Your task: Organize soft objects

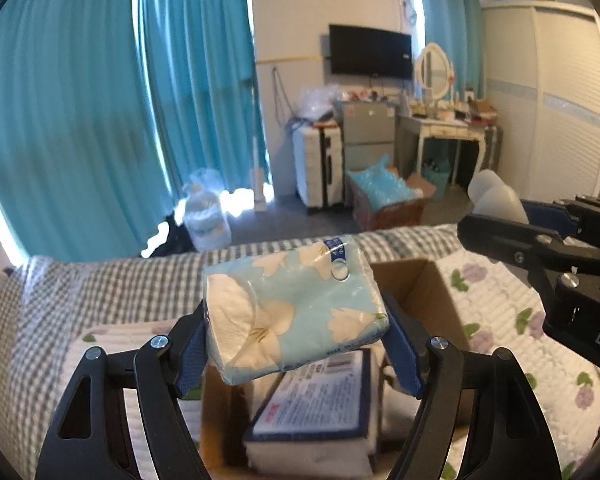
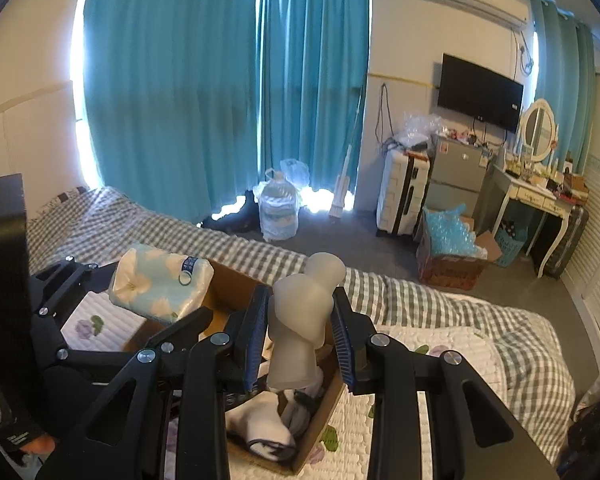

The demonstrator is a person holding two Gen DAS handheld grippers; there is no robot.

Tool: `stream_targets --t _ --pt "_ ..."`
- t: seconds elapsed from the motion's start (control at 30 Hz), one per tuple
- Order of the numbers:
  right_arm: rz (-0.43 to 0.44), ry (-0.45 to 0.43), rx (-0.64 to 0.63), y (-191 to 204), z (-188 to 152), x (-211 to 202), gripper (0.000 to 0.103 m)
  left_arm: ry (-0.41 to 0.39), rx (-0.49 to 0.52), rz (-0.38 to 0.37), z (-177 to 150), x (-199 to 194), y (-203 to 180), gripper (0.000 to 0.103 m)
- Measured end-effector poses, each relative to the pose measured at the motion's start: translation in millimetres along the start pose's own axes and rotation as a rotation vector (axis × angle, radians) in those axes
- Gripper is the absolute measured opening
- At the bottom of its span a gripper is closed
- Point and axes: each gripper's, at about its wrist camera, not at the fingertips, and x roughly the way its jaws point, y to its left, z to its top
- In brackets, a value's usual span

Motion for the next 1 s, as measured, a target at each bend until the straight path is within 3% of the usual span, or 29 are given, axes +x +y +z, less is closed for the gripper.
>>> stream_targets --t 0.33,0.7,0.77,0.8,0.83,0.87,1.0 --pt "0.031 0.104 0.053 -22.7 -31.0 76.1 0.030 0.089 0.042 -0.006 -7.6 46.8 -3.4 0.079" --pt "0.028 0.111 0.079 -31.4 -31.3 90.7 0.034 0.119 0.051 0.032 -16.3 56.7 -3.3 0.082" --pt "0.024 0.104 0.082 -30.8 -27.5 90.8 0.038 0.109 0.052 0.037 -15.2 54.4 -2.2 0.084" --pt "0.026 0.101 0.084 -31.2 -26.4 90.9 0.049 0.094 0.052 0.044 -14.7 51.5 -1.5 0.092" --pt "0.026 0.095 0.091 -31.8 -25.1 90.9 0.069 0.081 0.051 0.052 -14.1 49.5 -1.2 0.099" --pt "0.018 0.086 0.106 -32.6 -23.8 89.9 0.076 0.065 0.050 0.060 -13.5 47.2 -0.8 0.100" --pt "0.009 0.056 0.142 -35.4 -19.3 82.1 0.079 0.035 0.062 0.064 -9.5 36.8 -2.3 0.101"
